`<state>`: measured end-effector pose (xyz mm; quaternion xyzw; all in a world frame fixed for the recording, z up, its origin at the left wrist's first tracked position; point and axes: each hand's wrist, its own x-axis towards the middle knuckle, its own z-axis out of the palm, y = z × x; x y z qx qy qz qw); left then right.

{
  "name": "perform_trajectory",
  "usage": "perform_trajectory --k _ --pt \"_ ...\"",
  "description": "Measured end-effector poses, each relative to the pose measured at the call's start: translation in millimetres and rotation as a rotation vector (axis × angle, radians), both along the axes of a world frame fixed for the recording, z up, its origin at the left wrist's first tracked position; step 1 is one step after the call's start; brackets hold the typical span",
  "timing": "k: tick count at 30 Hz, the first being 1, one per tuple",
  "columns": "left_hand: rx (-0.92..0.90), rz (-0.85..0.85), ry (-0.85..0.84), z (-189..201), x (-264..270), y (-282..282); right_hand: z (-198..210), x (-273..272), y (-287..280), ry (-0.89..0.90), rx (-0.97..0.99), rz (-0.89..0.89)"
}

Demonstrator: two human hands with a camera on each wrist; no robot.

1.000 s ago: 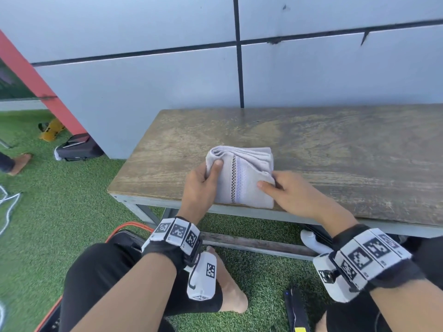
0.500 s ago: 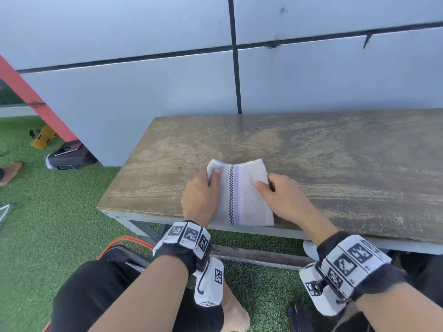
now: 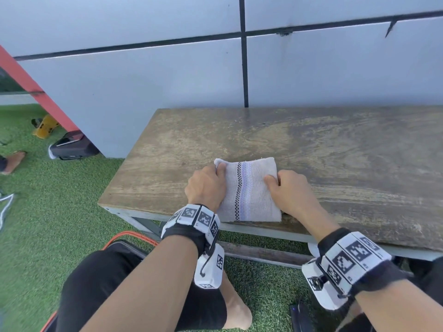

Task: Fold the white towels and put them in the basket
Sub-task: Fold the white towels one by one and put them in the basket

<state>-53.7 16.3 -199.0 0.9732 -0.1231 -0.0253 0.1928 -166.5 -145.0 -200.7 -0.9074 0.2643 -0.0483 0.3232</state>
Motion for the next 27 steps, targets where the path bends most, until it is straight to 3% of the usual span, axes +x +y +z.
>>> perform_trajectory --k 5,7,10,12,14,17,21,27 --pt "-0.264 -0.056 0.165 3.6 -3.5 13.2 2.7 -3.8 0.8 -0.050 0.115 -0.056" --pt "-0.285 -0.123 0.191 7.5 -6.0 18.7 9.8 -9.0 7.4 -0.119 0.020 -0.038" --pt "-0.373 -0.124 0.080 7.0 -8.8 20.1 15.1 -16.2 11.1 -0.180 -0.352 0.225" --pt "-0.437 -0.077 -0.045 5.7 -10.2 18.8 17.5 -19.0 9.7 -0.121 -0.489 0.471" --pt "-0.440 -0.073 -0.137 5.3 -14.0 16.2 16.3 -21.9 9.6 -0.001 -0.547 0.570" --pt "-0.378 -0.063 -0.230 5.5 -21.8 11.7 12.0 -28.1 10.6 0.165 -0.536 0.479" --pt "-0.290 -0.116 -0.329 5.9 -48.9 10.8 20.4 -30.9 21.6 0.247 -0.715 0.342" --pt "-0.226 -0.252 -0.249 -21.6 -71.7 18.6 37.5 -32.2 25.0 0.063 -0.716 0.246"
